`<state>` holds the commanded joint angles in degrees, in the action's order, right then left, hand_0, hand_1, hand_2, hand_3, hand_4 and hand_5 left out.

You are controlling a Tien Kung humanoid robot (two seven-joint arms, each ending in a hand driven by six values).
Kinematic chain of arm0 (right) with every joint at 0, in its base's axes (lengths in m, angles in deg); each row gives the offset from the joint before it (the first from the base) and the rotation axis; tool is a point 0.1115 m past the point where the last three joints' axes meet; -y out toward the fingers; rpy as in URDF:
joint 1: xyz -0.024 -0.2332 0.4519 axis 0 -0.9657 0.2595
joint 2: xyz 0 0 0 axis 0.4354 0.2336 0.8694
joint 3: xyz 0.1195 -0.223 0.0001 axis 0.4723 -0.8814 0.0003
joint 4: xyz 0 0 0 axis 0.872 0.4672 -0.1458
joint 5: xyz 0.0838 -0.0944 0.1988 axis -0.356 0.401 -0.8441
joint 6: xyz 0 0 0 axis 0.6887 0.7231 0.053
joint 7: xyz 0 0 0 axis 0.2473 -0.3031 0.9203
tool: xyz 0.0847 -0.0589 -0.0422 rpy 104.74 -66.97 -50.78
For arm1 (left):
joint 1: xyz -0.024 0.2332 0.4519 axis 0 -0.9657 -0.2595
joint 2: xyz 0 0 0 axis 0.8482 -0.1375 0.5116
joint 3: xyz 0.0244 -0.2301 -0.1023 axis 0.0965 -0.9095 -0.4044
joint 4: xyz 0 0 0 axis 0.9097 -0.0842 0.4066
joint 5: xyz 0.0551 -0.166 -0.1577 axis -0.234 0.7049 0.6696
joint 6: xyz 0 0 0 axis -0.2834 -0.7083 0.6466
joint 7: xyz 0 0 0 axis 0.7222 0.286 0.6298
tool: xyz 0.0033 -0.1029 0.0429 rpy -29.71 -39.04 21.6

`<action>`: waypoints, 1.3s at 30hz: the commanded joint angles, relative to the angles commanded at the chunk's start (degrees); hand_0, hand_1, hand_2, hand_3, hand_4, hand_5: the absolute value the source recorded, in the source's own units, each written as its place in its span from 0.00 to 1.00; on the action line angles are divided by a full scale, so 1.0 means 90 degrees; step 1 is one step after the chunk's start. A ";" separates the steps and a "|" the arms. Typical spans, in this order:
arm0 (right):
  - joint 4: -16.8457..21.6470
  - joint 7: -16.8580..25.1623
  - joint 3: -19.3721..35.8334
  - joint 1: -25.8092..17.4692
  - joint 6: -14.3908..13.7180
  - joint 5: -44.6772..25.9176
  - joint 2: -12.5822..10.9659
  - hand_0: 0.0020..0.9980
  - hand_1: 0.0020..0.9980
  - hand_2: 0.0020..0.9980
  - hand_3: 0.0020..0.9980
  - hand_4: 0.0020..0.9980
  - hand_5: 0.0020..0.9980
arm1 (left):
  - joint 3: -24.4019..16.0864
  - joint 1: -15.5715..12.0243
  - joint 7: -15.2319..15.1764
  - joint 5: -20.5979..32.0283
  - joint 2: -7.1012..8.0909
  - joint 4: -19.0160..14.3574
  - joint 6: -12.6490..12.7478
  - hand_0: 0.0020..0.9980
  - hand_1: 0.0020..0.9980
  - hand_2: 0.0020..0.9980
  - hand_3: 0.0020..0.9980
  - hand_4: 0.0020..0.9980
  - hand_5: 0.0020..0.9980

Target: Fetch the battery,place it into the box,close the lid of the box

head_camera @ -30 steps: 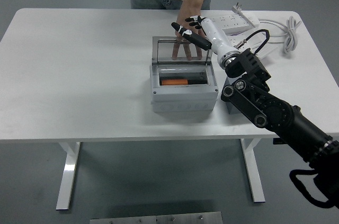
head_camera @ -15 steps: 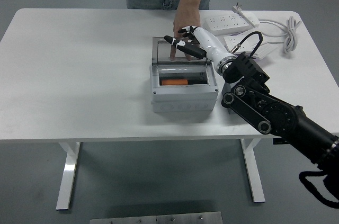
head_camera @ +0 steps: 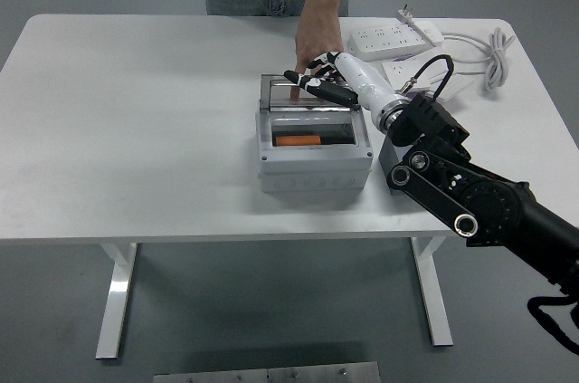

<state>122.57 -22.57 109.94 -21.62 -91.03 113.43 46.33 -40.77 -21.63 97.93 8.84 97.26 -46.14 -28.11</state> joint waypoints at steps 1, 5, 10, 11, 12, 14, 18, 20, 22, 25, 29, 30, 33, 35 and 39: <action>0.0039 -0.0024 -0.0005 -0.0013 0.0014 0.0003 -0.0020 0.83 0.70 0.72 0.75 1.00 1.00 | 0.0003 -0.0004 -0.0001 0.0005 -0.0001 0.0000 0.0003 0.63 0.70 0.57 0.54 0.50 0.00; 0.0193 -0.0120 -0.0015 -0.0046 0.0071 0.0028 -0.0086 0.81 0.70 0.71 0.75 1.00 1.00 | 0.0018 -0.0016 -0.0008 0.0029 -0.0002 0.0002 0.0014 0.63 0.70 0.57 0.54 0.50 0.00; 0.0313 -0.0215 -0.0029 -0.0073 0.0144 0.0049 -0.0130 0.81 0.70 0.71 0.75 1.00 1.00 | 0.0024 -0.0024 -0.0009 0.0037 -0.0007 0.0002 0.0013 0.63 0.70 0.57 0.54 0.50 0.00; 0.0329 -0.0232 -0.0029 -0.0080 0.0159 0.0054 -0.0136 0.80 0.69 0.71 0.75 1.00 1.00 | 0.0028 -0.0025 -0.0010 0.0041 -0.0010 0.0002 0.0014 0.63 0.70 0.57 0.54 0.50 0.00; 0.0344 -0.0246 -0.0027 -0.0085 0.0171 0.0063 -0.0142 0.80 0.69 0.71 0.75 1.00 1.00 | 0.0033 -0.0026 -0.0012 0.0046 -0.0012 0.0003 0.0015 0.63 0.70 0.57 0.54 0.50 0.00; 0.0395 -0.0285 -0.0016 -0.0099 0.0195 0.0092 -0.0163 0.80 0.69 0.71 0.75 1.00 1.00 | 0.0041 -0.0026 -0.0015 0.0055 -0.0015 0.0002 0.0015 0.63 0.70 0.57 0.54 0.50 0.00; 0.0547 -0.0428 0.0036 -0.0123 0.0310 0.0168 -0.0234 0.80 0.70 0.71 0.75 1.00 1.00 | 0.0036 -0.0033 -0.0012 0.0049 -0.0016 0.0001 0.0014 0.63 0.70 0.57 0.54 0.50 0.00; 0.0649 -0.0551 0.0066 -0.0134 0.0409 0.0217 -0.0277 0.80 0.70 0.71 0.75 1.00 1.00 | 0.0031 -0.0038 -0.0008 0.0047 -0.0015 0.0000 0.0013 0.63 0.70 0.57 0.54 0.50 0.00; 0.0765 -0.0721 0.0108 -0.0151 0.0546 0.0277 -0.0326 0.80 0.70 0.71 0.75 1.00 1.00 | 0.0027 -0.0040 -0.0006 0.0043 -0.0018 0.0000 0.0010 0.63 0.70 0.57 0.54 0.50 0.00; 0.0885 -0.0940 0.0142 -0.0171 0.0741 0.0338 -0.0380 0.79 0.70 0.71 0.75 1.00 1.00 | 0.0028 -0.0036 -0.0009 0.0039 -0.0026 0.0002 0.0004 0.63 0.70 0.57 0.54 0.50 0.00; 0.0984 -0.1115 0.0178 -0.0195 0.0885 0.0407 -0.0413 0.77 0.68 0.70 0.73 1.00 1.00 | 0.0059 -0.0033 -0.0022 0.0058 -0.0037 0.0001 -0.0003 0.63 0.70 0.57 0.54 0.50 0.00; 0.1015 -0.1157 0.0189 -0.0202 0.0920 0.0428 -0.0419 0.77 0.68 0.70 0.73 1.00 1.00 | 0.0069 -0.0032 -0.0025 0.0066 -0.0043 0.0001 -0.0004 0.63 0.70 0.57 0.54 0.50 0.00; 0.1127 -0.1273 0.0192 -0.0217 0.1026 0.0472 -0.0437 0.77 0.68 0.70 0.73 1.00 1.00 | 0.0080 -0.0033 -0.0025 0.0072 -0.0058 0.0001 -0.0010 0.63 0.70 0.57 0.54 0.50 0.00; 0.1218 -0.1341 0.0189 -0.0228 0.1090 0.0508 -0.0449 0.75 0.66 0.69 0.72 0.99 1.00 | 0.0076 -0.0036 -0.0021 0.0064 -0.0063 0.0000 -0.0014 0.63 0.70 0.57 0.54 0.50 0.00; 0.1377 -0.1456 0.0205 -0.0247 0.1200 0.0553 -0.0469 0.75 0.66 0.69 0.72 0.99 1.00 | 0.0063 -0.0039 -0.0012 0.0047 -0.0063 -0.0002 -0.0018 0.63 0.70 0.57 0.54 0.50 0.00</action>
<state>134.96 -35.67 111.78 -23.84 -80.23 118.41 42.12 -40.20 -21.99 97.82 9.26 96.69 -46.15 -28.27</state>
